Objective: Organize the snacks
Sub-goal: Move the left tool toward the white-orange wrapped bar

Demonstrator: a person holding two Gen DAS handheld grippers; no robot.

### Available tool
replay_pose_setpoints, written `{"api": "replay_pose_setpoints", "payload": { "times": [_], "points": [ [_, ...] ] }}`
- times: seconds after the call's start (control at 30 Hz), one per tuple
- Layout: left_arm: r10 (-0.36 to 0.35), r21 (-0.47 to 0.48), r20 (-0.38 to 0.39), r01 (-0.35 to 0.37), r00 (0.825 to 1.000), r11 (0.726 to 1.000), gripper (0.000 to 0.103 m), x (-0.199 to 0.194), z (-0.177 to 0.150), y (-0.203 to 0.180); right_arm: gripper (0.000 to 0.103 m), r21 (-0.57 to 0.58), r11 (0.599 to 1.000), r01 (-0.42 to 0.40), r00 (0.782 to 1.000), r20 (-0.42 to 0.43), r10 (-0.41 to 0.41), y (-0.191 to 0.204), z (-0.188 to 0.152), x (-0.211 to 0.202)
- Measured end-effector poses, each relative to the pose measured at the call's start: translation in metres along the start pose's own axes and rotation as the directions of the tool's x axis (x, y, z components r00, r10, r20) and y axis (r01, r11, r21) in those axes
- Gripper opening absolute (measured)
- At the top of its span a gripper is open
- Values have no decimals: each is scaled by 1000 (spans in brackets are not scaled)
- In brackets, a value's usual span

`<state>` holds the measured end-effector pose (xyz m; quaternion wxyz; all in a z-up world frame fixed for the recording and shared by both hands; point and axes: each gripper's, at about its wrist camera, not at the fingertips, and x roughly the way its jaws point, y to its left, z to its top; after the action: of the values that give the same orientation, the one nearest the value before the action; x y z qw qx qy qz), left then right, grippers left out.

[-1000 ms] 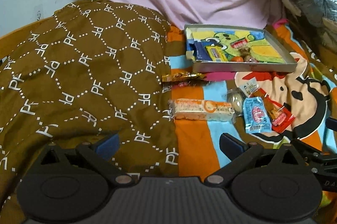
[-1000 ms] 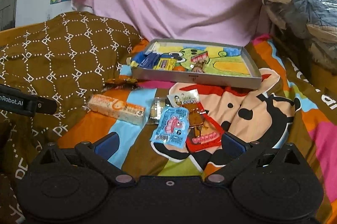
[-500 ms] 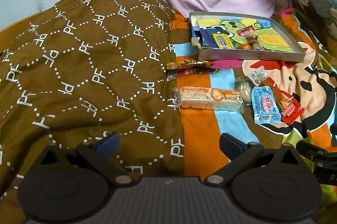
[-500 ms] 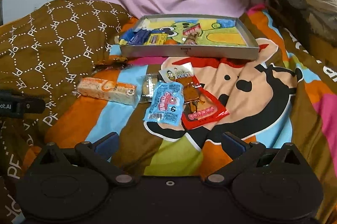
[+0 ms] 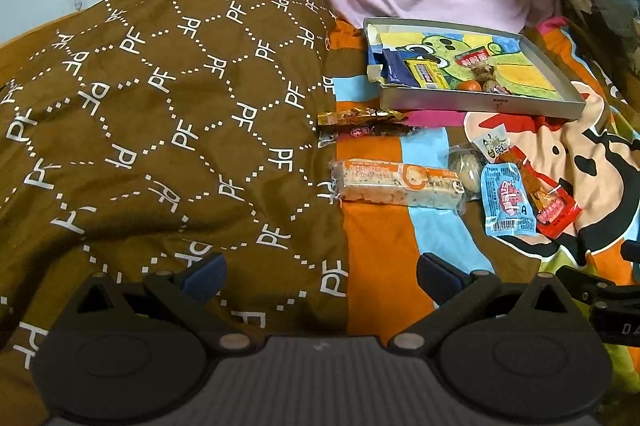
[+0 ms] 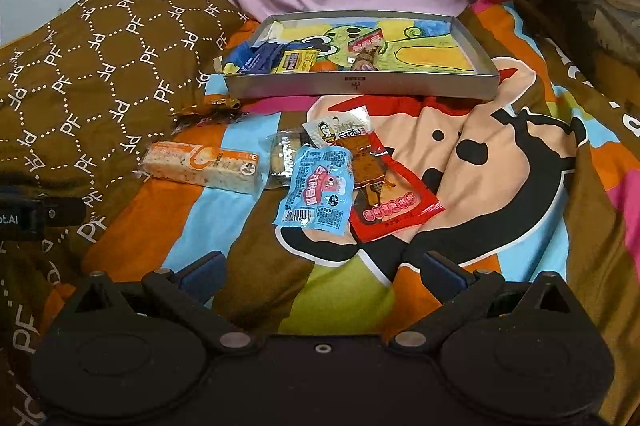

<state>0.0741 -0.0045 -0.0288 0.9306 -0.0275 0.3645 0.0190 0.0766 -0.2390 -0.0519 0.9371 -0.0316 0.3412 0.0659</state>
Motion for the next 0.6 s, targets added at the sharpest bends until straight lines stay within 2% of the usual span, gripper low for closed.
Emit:
{"api": "replay_pose_setpoints", "payload": {
  "times": [0.3,0.6],
  "points": [
    [-21,-39,-9,21,1000,999,103,12,4,5,102,0,1000,4,1000,-17,-4,1,6,14],
    [-28,-32,-5,28,1000,999,103,29,19,3,102,-20,1000,2,1000,0,-2,5,16,33]
  ]
}}
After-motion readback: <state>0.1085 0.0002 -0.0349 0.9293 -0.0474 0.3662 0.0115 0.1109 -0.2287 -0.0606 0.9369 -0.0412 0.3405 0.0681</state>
